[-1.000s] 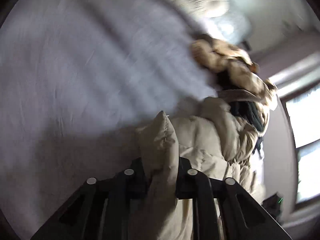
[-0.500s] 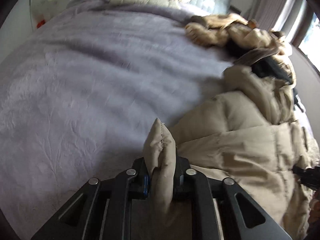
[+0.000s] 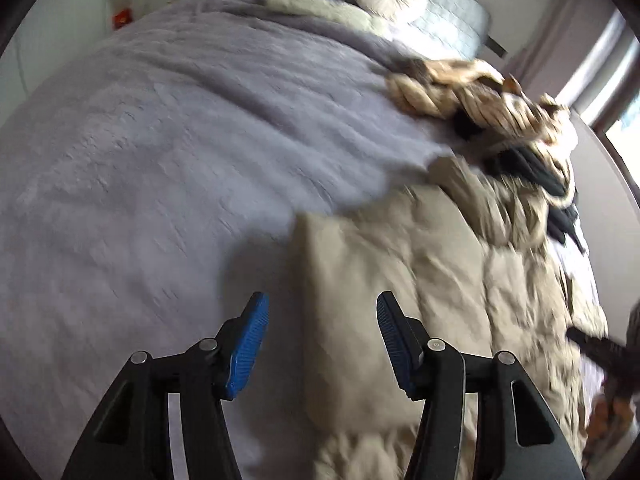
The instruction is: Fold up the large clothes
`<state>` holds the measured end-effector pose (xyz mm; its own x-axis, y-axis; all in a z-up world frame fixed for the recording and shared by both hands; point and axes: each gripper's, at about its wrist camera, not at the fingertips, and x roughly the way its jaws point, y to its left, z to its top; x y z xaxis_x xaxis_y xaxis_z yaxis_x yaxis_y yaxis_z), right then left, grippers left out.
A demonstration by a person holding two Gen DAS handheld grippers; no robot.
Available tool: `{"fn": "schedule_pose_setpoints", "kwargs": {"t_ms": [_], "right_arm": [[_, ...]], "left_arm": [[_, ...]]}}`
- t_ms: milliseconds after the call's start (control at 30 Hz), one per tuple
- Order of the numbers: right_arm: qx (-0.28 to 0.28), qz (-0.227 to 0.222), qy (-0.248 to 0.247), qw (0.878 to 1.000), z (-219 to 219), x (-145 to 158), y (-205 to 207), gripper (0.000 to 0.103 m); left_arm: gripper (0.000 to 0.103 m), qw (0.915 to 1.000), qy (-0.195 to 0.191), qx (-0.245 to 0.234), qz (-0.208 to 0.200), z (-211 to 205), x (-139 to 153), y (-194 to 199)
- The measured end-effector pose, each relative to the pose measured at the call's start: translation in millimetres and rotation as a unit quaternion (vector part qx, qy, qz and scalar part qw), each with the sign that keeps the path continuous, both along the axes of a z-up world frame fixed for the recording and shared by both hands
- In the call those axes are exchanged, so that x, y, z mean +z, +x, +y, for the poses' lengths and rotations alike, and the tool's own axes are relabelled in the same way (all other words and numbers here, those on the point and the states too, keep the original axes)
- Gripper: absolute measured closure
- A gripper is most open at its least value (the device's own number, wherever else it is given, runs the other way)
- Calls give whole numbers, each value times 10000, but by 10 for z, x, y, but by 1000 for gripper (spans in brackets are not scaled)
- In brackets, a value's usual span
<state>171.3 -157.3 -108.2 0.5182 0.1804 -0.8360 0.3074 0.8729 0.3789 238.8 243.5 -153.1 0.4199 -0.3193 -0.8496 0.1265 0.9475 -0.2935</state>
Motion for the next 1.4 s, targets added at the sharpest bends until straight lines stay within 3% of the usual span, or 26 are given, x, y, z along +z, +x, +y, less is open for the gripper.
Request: {"fn": "schedule_pose_setpoints", "kwargs": {"t_ms": [133, 200, 233, 267, 367, 500, 567, 667, 900, 1067, 1167, 1333, 1400], "right_arm": [[480, 74, -98, 9988, 89, -128, 117, 85], [457, 442, -201, 9978, 22, -334, -19, 85], [430, 537, -161, 9975, -18, -449, -67, 91], [397, 523, -132, 9978, -56, -538, -61, 94], [375, 417, -144, 9983, -127, -538, -26, 95], [274, 536, -303, 9977, -292, -448, -84, 95], [103, 607, -255, 9978, -427, -383, -164, 90], [-91, 559, 43, 9984, -589, -318, -275, 90], [-7, 401, 184, 9990, -668, -222, -257, 89], [-33, 282, 342, 9990, -678, -160, -454, 67], [-85, 292, 423, 9986, -709, -164, -606, 63], [-436, 326, 543, 9970, -1118, -142, -1054, 47], [-577, 299, 564, 9963, -1305, -123, -1150, 41]], "left_arm": [[45, 9988, 446, 65, 211, -257, -397, -67], [44, 9985, 406, 201, 298, -278, -617, 37], [40, 9985, 370, 239, 311, -264, -678, 50], [32, 9984, 370, 297, 323, -267, -725, 91], [32, 9983, 319, 312, 369, -248, -782, 173], [32, 9971, 575, 274, 409, -297, -678, 185], [32, 9961, 668, 336, 463, -325, -571, 189], [32, 9970, 633, 210, 384, -411, -390, -6], [32, 9974, 644, -182, 253, -843, -54, -296], [31, 9952, 708, -569, 359, -1260, 59, -657], [1, 9938, 748, -765, 306, -1538, 116, -845], [1, 9894, 957, -1044, 319, -1996, 120, -1122], [1, 9847, 1270, -1149, 328, -2200, 87, -1201]]}}
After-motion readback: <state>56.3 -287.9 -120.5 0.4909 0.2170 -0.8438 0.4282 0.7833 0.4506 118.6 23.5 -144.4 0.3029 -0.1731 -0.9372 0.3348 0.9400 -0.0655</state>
